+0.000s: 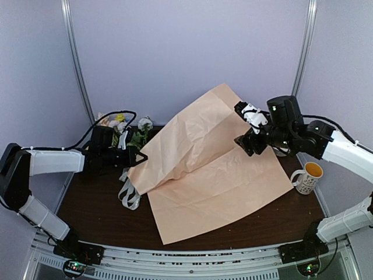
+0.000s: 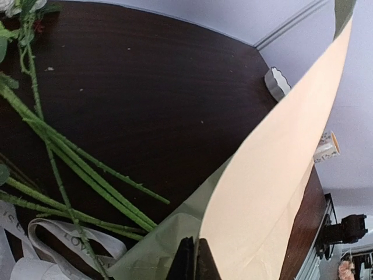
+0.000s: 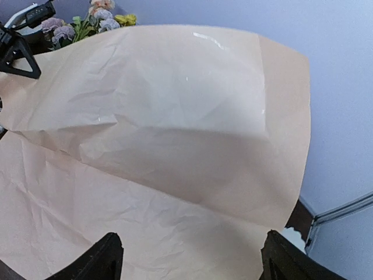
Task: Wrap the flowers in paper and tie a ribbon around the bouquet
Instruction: Flatten the folded wrapping paper at the center of the board.
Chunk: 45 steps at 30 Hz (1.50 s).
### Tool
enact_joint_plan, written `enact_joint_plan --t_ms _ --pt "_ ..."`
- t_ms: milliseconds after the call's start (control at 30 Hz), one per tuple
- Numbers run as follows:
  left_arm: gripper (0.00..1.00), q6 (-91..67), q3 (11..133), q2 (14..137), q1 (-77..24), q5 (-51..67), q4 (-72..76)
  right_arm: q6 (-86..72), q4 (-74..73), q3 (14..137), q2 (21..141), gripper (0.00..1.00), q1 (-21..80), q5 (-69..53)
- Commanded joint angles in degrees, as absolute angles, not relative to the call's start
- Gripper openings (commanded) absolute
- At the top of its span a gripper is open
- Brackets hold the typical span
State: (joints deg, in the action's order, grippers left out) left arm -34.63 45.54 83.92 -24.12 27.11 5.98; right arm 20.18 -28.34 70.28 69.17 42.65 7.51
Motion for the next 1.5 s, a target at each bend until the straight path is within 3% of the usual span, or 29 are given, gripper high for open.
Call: enact_joint_plan --t_ms 0,167,367,567,833,1167,1333,1467 --pt "0.00 -39.68 45.22 85.39 -20.94 27.31 13.99 -2.30 -23.90 61.79 69.64 0.83 41.03 9.59" --pt "0.00 -36.06 49.85 88.51 -20.76 27.85 9.25 -14.75 -27.63 55.17 72.14 0.81 36.27 13.11" --pt "0.00 -33.78 56.80 91.78 -20.41 28.64 5.56 -17.02 -25.03 49.81 73.03 0.80 30.34 11.16" --pt "0.00 -36.06 62.88 95.75 -20.36 32.27 5.47 -16.23 -24.46 49.94 78.64 0.80 26.56 11.11" --pt "0.00 -31.83 68.27 101.47 -19.92 28.67 -2.09 -12.66 -33.38 55.08 86.07 0.75 25.67 21.07" --pt "0.00 -19.01 65.84 99.63 -19.91 17.82 -17.44 -16.03 -33.89 53.45 82.81 0.71 26.28 11.89" --pt "0.00 -16.35 65.88 99.48 -19.92 14.59 -19.30 -26.71 -22.90 47.06 80.07 0.71 24.69 0.15" --pt "0.00 -15.61 65.75 99.43 -19.96 14.86 -19.71 -35.72 -16.22 39.83 76.92 0.72 21.28 -0.25"
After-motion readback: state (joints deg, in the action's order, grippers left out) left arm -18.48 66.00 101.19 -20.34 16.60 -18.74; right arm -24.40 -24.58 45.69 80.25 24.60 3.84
